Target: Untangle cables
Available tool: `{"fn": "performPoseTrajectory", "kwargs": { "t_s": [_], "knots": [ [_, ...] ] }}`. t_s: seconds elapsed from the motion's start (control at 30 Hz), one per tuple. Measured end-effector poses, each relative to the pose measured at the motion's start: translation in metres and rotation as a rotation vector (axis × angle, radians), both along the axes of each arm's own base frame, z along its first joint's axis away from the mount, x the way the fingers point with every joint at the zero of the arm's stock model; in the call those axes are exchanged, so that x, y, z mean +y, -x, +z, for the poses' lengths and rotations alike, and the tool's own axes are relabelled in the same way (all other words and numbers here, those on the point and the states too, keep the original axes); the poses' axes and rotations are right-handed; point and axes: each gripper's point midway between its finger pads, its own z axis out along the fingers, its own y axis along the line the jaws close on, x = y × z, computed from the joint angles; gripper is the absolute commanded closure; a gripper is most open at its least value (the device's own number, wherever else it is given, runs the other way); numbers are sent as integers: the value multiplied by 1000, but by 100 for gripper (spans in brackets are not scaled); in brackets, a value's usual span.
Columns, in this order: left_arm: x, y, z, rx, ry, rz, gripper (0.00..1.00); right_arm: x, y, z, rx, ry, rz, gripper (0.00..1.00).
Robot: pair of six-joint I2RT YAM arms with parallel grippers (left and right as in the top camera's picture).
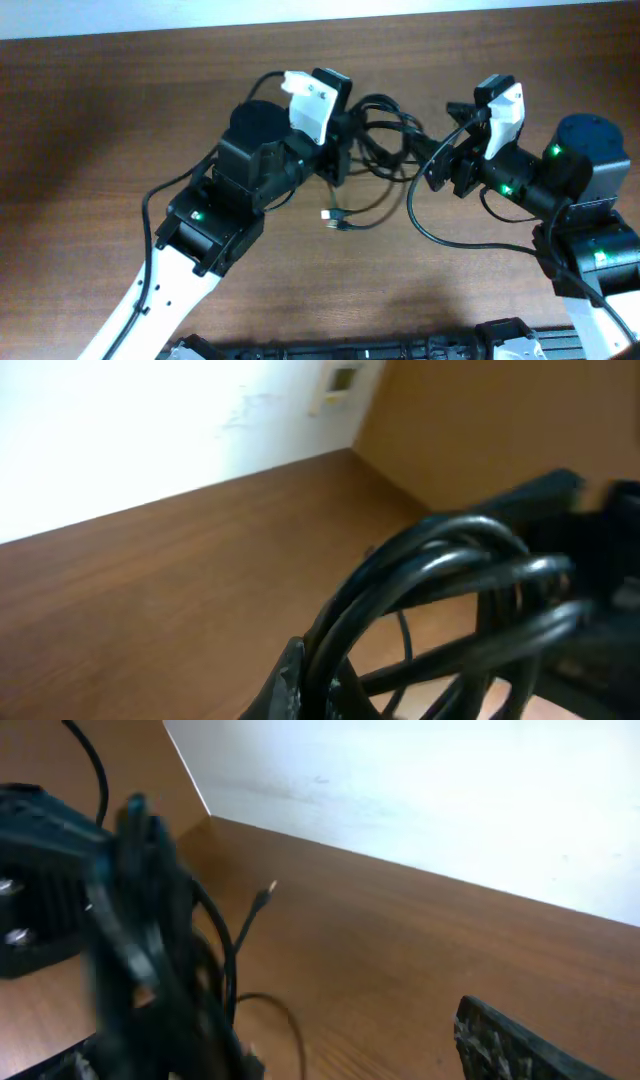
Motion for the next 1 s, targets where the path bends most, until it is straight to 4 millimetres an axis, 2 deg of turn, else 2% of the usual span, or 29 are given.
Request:
{"fn": "performPoseTrajectory", "kwargs": {
  "t_s": [0.13, 0.23, 0.37, 0.57, 0.7, 0.83, 1.0],
  "knots": [
    [-14, 19, 3, 21, 36, -132, 100, -4, -11, -8, 22, 13, -32, 30],
    [-19, 28, 2, 29, 37, -188, 100, -16, -26, -20, 47, 51, -116, 30],
    [-23, 39, -6, 32, -1, -248, 100, -29, -33, -26, 53, 99, -207, 30],
    [-27, 60, -13, 8, -45, -377, 100, -61, -43, -32, 47, 193, -399, 30],
    [-16, 73, -8, -42, -81, -396, 100, -60, -40, -33, 53, 195, -402, 30],
    [-5, 75, -4, -69, -111, -355, 100, -61, -38, -35, 68, 196, -409, 30],
    [25, 73, -8, -74, -205, -199, 100, -68, -38, -38, 84, 199, -456, 29]
  ]
}}
